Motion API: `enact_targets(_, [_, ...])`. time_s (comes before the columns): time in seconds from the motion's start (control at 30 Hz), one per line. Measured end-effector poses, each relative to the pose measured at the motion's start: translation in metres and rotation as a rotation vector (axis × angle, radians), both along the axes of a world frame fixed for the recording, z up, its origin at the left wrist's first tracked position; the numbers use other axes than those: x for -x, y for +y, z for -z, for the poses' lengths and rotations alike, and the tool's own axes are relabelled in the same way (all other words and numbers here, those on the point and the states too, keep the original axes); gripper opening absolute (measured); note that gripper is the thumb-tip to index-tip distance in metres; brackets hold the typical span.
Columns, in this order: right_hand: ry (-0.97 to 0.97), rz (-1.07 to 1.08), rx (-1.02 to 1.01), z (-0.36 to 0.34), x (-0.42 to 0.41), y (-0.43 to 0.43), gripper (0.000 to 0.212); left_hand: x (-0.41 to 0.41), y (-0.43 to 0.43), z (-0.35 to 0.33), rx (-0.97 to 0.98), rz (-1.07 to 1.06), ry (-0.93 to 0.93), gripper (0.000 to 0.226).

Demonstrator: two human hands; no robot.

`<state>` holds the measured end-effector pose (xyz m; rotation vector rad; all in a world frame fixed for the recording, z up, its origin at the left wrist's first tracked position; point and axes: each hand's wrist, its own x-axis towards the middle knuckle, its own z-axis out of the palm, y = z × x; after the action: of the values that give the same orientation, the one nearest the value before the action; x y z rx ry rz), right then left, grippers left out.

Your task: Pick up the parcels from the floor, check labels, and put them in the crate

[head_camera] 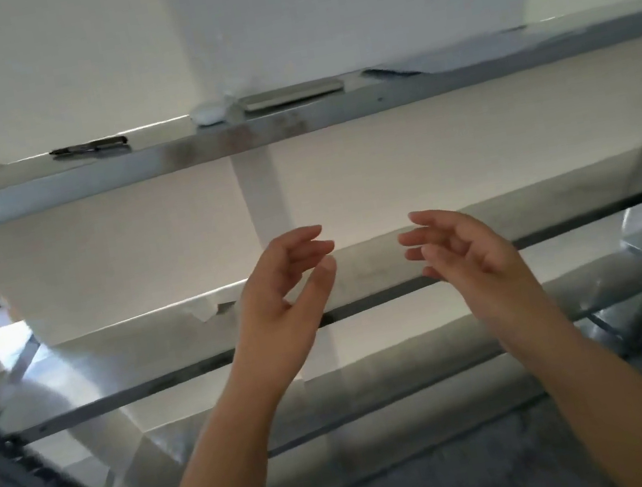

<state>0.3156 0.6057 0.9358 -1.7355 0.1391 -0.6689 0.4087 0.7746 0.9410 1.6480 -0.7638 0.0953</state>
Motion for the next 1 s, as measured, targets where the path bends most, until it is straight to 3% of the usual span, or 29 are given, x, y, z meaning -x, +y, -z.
enact_targets(0.33, [0.013,0.299,-0.063,0.013,0.061,-0.144,0.029,0.024,-0.168,0.011,-0.010,0.211,0.045,0.024])
enact_targets(0.8, [0.033,0.744,0.008,0.023,0.082,-0.229,0.029,-0.002,-0.333,0.016,-0.073,0.728,0.025,0.023])
enact_targets(1.0, [0.065,1.021,-0.006,0.044,0.109,-0.246,0.033,-0.008,-0.394,0.043,-0.068,0.961,0.138,0.025])
